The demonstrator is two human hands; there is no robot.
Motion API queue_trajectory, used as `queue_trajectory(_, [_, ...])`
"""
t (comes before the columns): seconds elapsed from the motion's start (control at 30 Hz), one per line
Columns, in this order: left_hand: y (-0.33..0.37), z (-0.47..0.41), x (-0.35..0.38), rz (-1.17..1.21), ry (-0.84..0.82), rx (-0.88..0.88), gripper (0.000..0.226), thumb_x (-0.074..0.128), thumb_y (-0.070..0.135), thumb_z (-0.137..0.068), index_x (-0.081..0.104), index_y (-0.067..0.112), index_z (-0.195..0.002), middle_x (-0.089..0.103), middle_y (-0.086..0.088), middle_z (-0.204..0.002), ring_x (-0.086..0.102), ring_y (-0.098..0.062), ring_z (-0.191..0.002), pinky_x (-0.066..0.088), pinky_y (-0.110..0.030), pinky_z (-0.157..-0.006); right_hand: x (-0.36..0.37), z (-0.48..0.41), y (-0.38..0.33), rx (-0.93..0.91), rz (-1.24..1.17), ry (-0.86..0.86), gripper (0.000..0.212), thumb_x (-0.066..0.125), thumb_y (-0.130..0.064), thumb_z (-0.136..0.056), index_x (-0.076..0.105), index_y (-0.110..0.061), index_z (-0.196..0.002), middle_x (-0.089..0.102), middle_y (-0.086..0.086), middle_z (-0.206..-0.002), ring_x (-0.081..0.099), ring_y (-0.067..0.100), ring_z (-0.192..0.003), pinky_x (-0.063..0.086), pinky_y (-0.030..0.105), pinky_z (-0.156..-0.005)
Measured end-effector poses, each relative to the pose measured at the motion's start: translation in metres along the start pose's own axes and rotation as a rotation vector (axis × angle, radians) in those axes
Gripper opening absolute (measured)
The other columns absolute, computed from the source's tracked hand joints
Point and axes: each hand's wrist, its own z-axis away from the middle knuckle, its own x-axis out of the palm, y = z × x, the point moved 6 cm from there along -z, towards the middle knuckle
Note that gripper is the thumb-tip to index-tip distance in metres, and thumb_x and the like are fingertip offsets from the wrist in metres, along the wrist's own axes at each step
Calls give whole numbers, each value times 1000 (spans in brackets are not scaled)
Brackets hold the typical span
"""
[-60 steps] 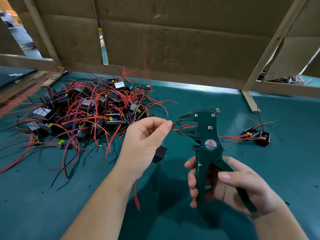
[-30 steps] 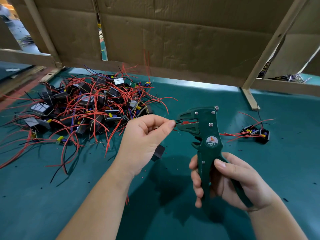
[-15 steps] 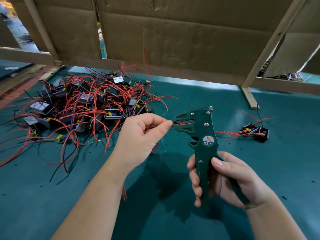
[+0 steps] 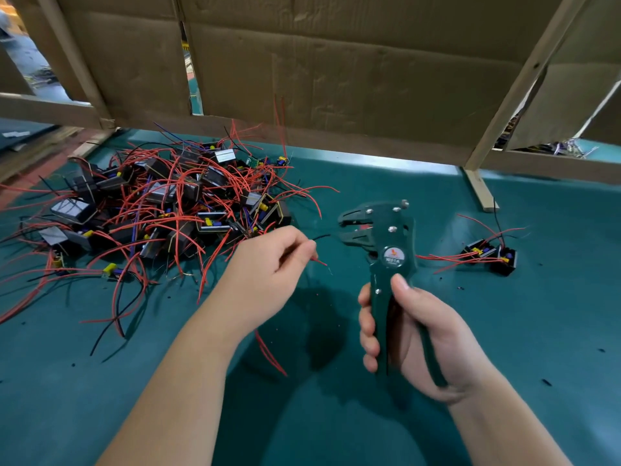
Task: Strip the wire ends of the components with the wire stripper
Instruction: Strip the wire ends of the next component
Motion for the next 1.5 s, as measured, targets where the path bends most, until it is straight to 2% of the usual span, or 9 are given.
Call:
queue_trajectory(0.13, [-4, -3, -9, 232, 93, -64, 20, 54, 24, -97, 62, 21, -79, 42, 15, -46, 35, -1, -43, 27, -10, -45, -6, 4, -5, 33, -81, -107, 64, 86, -48, -56, 71, -3, -99, 60, 19, -83, 60, 30, -68, 53, 45, -62])
queue_trajectory(0.27, [-4, -2, -3, 463, 126, -120, 25, 59, 43, -87, 60, 20, -77, 45, 14, -52, 35, -3, -49, 34, -19, -50, 9, 3, 7, 73, -98, -242, 65, 84, -38, -64, 65, 4, -110, 60, 26, -92, 61, 36, -77, 52, 52, -75])
queue_trajectory(0.4, [0, -2, -3, 436, 183, -103, 24, 55, 44, -82, 59, 21, -74, 56, 12, -56, 40, -3, -47, 35, -16, -46, 23, 4, 13, 54, -52, -340, 62, 79, -34, -72, 59, 6, -115, 59, 27, -95, 60, 37, -80, 50, 53, -78])
queue_trajectory(0.67, [9, 3, -4, 399, 265, -82, 20, 58, 24, -94, 61, 13, -77, 68, 14, -62, 39, -3, -42, 34, -14, -40, 22, 3, 13, 30, -58, -300, 54, 81, -35, -73, 64, 2, -108, 61, 23, -88, 61, 35, -73, 53, 49, -70])
queue_trajectory(0.8, [10, 5, -3, 411, 287, -92, 23, 59, 23, -94, 58, 8, -76, 70, 9, -64, 37, -4, -40, 33, -15, -38, 21, 4, 11, 23, -58, -309, 52, 81, -34, -74, 64, 1, -108, 60, 23, -87, 61, 35, -73, 53, 49, -70])
queue_trajectory(1.07, [13, 6, -4, 375, 309, -76, 22, 60, 25, -94, 60, 10, -77, 71, 11, -69, 43, -18, -46, 37, -34, -38, 21, 5, 8, 3, -73, -379, 60, 77, -33, -75, 57, 5, -116, 58, 24, -95, 59, 37, -80, 51, 53, -77])
queue_trajectory(1.2, [10, 5, -4, 420, 312, -81, 19, 59, 21, -95, 60, 11, -79, 70, 11, -66, 37, -4, -41, 34, -18, -37, 22, 6, 7, -9, -81, -427, 62, 74, -32, -78, 53, 6, -122, 57, 26, -100, 58, 38, -86, 48, 55, -82])
queue_trajectory(1.33, [11, 6, -6, 379, 315, -51, 17, 60, 25, -94, 62, 21, -77, 70, 13, -68, 46, -6, -46, 41, -30, -40, 21, 6, 8, -7, -67, -422, 59, 74, -31, -79, 54, 5, -122, 58, 25, -100, 59, 38, -86, 48, 55, -82])
queue_trajectory(1.5, [18, 7, -7, 313, 310, 16, 18, 60, 27, -92, 59, 33, -75, 62, 21, -61, 52, 4, -51, 42, -13, -52, 18, 5, 10, 9, -41, -354, 53, 77, -34, -79, 60, 3, -114, 60, 23, -93, 61, 36, -79, 52, 52, -75])
